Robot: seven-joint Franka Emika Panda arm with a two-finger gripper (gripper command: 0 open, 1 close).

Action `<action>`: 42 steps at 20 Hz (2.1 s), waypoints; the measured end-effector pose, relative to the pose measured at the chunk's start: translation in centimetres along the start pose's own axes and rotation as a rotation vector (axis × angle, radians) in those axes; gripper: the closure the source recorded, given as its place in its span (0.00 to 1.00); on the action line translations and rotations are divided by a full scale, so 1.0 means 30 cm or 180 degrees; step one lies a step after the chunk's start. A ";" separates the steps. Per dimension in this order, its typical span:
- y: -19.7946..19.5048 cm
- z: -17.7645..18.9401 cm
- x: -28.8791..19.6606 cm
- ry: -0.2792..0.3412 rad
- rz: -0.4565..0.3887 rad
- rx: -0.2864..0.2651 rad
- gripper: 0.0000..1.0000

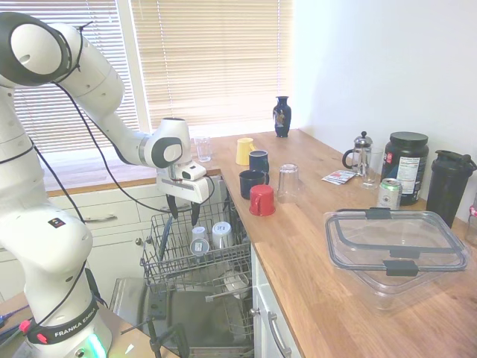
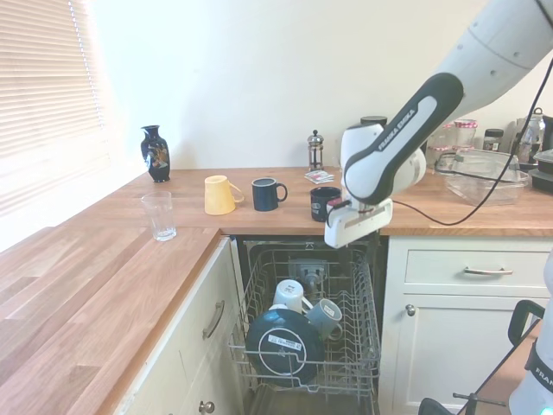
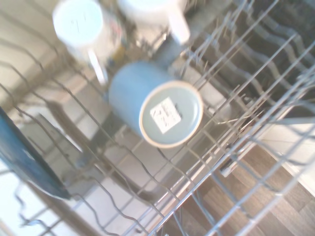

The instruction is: Unload a mug from dishwasher

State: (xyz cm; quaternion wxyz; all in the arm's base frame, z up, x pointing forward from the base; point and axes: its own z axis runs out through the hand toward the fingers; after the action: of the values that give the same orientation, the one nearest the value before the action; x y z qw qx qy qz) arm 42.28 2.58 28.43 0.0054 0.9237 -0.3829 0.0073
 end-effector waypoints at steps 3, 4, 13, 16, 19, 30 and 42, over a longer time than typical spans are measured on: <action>-0.008 0.118 -0.012 0.0048 -0.0098 -0.0048 0.00; -0.013 0.146 -0.014 0.0081 -0.0134 -0.0065 0.00; -0.091 0.338 0.024 0.0235 -0.0381 -0.0370 0.00; -0.128 0.395 0.017 0.0204 -0.0461 -0.0397 0.00; -0.139 0.468 0.025 0.0138 -0.0504 -0.0362 0.00; -0.122 0.710 0.006 -0.0014 -0.0776 0.0110 0.00; -0.150 0.755 0.044 0.0119 -0.0870 0.0437 1.00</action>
State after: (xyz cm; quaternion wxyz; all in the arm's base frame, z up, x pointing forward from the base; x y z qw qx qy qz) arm 46.61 4.47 5.79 -0.0497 0.9652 -0.2520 0.0499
